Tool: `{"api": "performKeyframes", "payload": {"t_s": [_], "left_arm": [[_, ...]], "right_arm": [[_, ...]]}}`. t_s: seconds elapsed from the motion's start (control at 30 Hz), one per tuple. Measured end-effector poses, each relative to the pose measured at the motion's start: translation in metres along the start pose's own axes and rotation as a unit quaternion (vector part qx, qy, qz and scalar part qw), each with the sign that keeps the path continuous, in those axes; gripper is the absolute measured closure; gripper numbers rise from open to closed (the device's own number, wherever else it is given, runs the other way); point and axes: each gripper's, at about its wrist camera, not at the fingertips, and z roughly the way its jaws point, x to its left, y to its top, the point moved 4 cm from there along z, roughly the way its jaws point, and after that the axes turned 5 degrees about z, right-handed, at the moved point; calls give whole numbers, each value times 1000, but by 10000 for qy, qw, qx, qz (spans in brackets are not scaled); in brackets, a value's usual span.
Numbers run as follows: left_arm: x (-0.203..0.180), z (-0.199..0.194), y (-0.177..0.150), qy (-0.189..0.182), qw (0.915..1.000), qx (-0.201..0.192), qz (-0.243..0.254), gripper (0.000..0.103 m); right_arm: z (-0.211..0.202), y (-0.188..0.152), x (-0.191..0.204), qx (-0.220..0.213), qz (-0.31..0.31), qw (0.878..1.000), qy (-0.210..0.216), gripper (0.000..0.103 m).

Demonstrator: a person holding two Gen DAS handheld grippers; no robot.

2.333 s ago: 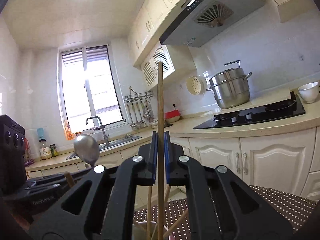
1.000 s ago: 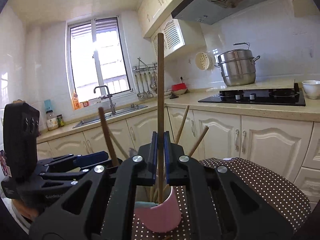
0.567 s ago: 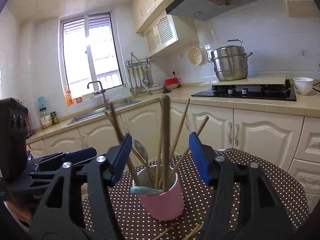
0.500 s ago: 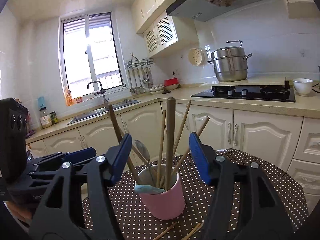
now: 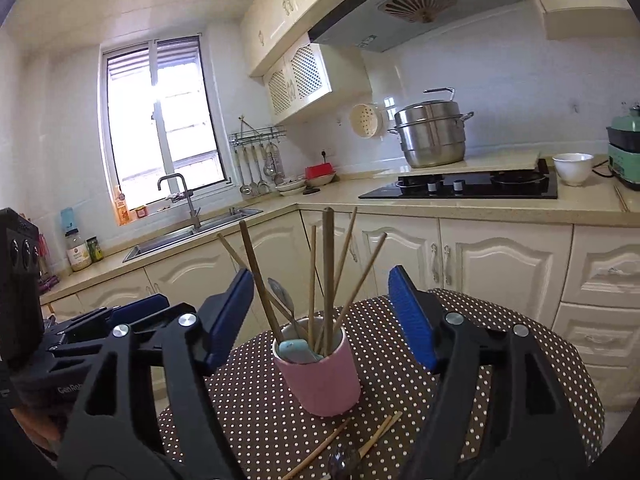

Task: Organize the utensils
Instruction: 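Move both open tools back down to the remaining pile, then grasp the dark spoon with the right tool while the left grasps a chopstick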

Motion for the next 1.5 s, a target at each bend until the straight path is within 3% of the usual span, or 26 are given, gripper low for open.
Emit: {"api": "performKeyframes", "payload": {"t_s": [0.27, 0.47, 0.73, 0.9, 0.97, 1.07, 1.2, 1.5], "left_arm": [[-14, -14, -15, -95, 9995, 159, 236, 29], [-17, 5, -45, -520, 9927, 1076, 190, 28], [-14, 44, -107, -927, 9674, 2358, 20, 28], [-12, 69, -147, -754, 9509, 3000, 121, 29], [-15, 75, -156, -702, 9474, 3112, 269, 29], [-19, 83, -169, -597, 9427, 3244, 502, 40], [-16, 87, -172, -411, 9438, 3212, 657, 48], [-22, 105, -163, -292, 9405, 3256, 925, 49]], "right_arm": [[-23, -12, -1, 180, 58, 9993, -320, 28], [-30, -33, -9, 557, 29, 9963, -649, 25], [-24, -77, -35, 1323, 175, 9852, -1075, 24], [-7, -118, -48, 2194, 124, 9682, -1198, 24], [-3, -130, -52, 2404, 141, 9629, -1215, 24], [2, -143, -52, 2672, 5, 9558, -1229, 24], [6, -155, -46, 2899, -203, 9498, -1163, 24], [24, -173, -44, 3347, -620, 9313, -1299, 25]]}}
